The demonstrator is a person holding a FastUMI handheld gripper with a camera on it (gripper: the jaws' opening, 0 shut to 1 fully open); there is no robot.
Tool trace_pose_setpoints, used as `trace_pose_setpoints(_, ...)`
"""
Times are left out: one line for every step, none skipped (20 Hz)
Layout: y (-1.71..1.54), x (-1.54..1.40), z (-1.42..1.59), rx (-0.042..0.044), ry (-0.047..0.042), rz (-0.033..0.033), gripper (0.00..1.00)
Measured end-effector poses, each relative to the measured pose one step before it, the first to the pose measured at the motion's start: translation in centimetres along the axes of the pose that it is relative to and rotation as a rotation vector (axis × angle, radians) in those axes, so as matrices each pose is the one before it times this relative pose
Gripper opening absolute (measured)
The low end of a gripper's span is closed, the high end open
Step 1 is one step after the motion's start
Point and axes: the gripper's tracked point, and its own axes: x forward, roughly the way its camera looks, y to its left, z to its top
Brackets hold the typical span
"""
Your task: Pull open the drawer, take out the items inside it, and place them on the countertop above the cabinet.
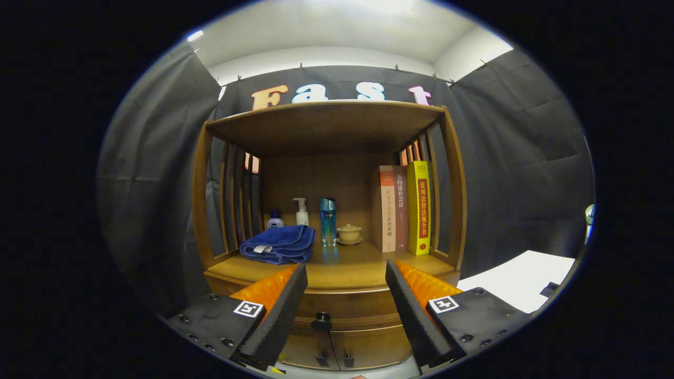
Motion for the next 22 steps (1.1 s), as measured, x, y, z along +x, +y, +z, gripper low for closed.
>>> trace_pose_setpoints(0.579, 0.028, -0.260, 0.00180, -0.00346, 0.00976, 0.98)
trace_pose_setpoints(0.574, 0.050, -0.364, 0.00811, -0.00176, 0.00660, 0.98)
trace_pose_setpoints(0.526, -0.216, -0.482, 0.01423, 0.00506, 0.00900, 0.98)
trace_pose_setpoints(0.424, 0.017, -0.627, 0.01150, 0.00727, 0.00791, 0.98)
trace_pose_setpoints(0.344, -0.126, -0.628, 0.01281, 0.00677, 0.01581, 0.98)
trace_pose_setpoints(0.265, 0.061, -0.612, 0.00869, 0.00130, 0.01127, 0.98)
trace_pose_setpoints(-0.232, 0.315, -0.628, 0.00255, -0.00171, 0.00428, 0.98)
trace_pose_setpoints(-0.240, 0.383, -0.680, 0.00298, -0.00218, 0.00152, 0.98)
trace_pose_setpoints(-0.311, 0.442, -0.968, 0.00282, 0.00427, -0.00177, 0.98)
trace_pose_setpoints(-0.143, 0.448, -1.155, 0.00271, 0.00952, 0.00317, 0.98)
trace_pose_setpoints(-0.007, 0.545, -1.187, 0.00340, 0.00504, 0.00516, 0.98)
trace_pose_setpoints(0.000, 0.605, -1.127, 0.00144, 0.00196, 0.00188, 0.99)
trace_pose_setpoints(0.087, 0.300, -1.287, -0.00039, 0.00404, 0.00062, 0.99)
trace_pose_setpoints(0.095, 0.244, -1.624, -0.00258, 0.01294, -0.00204, 0.99)
trace_pose_setpoints(0.016, 0.215, -1.788, -0.00490, 0.01904, -0.00571, 0.99)
trace_pose_setpoints(0.022, 0.197, -1.716, -0.00180, 0.01897, -0.00544, 0.98)
trace_pose_setpoints(0.054, 0.211, -1.561, -0.00201, 0.02154, -0.00338, 0.98)
trace_pose_setpoints(-0.202, 0.085, -1.623, -0.00773, 0.02687, -0.00761, 0.98)
trace_pose_setpoints(-0.341, 0.328, -1.424, -0.00623, 0.02571, -0.01391, 0.98)
trace_pose_setpoints(-0.434, 0.381, -1.283, -0.01142, 0.01776, -0.01755, 0.98)
trace_pose_setpoints(-0.156, 0.227, -0.802, -0.00064, 0.00364, -0.00626, 0.98)
trace_pose_setpoints(0.071, 0.041, -0.879, -0.00593, 0.01028, -0.00577, 0.98)
